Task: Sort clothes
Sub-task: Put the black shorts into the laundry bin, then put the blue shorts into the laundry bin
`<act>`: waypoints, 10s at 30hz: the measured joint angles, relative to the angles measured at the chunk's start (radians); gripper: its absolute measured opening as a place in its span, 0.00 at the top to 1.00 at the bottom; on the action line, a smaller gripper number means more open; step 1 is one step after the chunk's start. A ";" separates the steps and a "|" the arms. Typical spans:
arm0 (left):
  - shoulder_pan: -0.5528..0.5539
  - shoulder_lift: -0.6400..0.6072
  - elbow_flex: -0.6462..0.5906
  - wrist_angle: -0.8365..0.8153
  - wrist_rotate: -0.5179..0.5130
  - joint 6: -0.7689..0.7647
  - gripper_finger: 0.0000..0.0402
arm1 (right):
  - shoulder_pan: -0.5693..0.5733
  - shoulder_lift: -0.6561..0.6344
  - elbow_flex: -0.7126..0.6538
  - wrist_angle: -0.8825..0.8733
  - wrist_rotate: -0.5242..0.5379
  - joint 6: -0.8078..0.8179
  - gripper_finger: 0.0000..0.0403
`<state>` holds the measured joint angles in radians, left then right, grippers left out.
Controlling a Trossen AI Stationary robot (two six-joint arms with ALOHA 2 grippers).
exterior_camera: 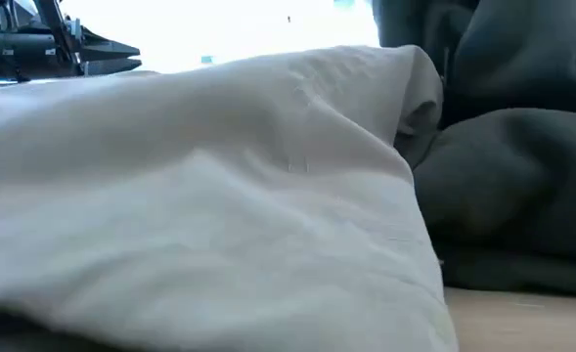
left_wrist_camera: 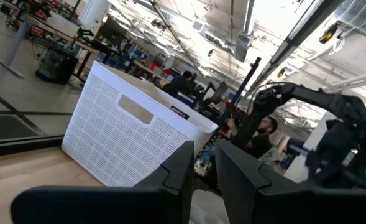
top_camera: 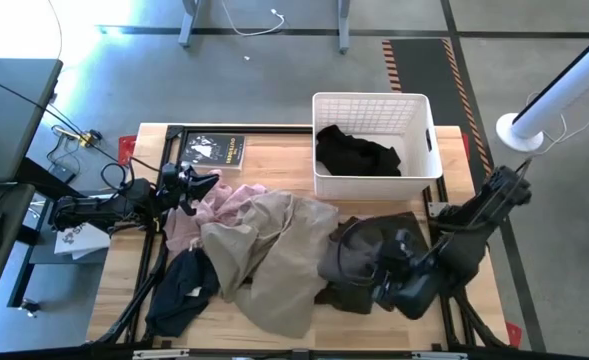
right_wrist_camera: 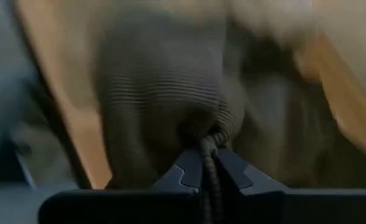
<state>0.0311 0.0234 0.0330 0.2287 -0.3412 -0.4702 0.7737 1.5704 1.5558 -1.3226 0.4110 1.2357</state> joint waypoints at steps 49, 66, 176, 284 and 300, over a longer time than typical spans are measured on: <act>0.000 0.001 0.000 -0.003 0.009 -0.017 0.85 | -0.260 0.186 -0.586 0.838 -0.313 -0.351 0.36; 0.000 0.001 0.000 0.000 0.015 -0.023 0.85 | -0.240 0.023 -0.353 0.836 -0.498 -0.480 0.89; 0.000 0.000 0.000 -0.076 0.048 -0.127 0.85 | -0.197 0.520 0.163 0.561 -0.601 -0.767 0.45; -0.001 0.001 0.001 -0.134 0.014 -0.101 0.85 | -0.509 0.289 0.209 0.942 -0.005 -1.125 0.64; -0.001 0.001 0.001 -0.197 0.014 -0.102 0.85 | -0.654 0.673 0.336 0.807 -0.325 -1.152 0.56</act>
<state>0.0303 0.0242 0.0338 0.0313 -0.3267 -0.5720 0.1198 2.2432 1.8919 -0.5156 0.0863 0.0838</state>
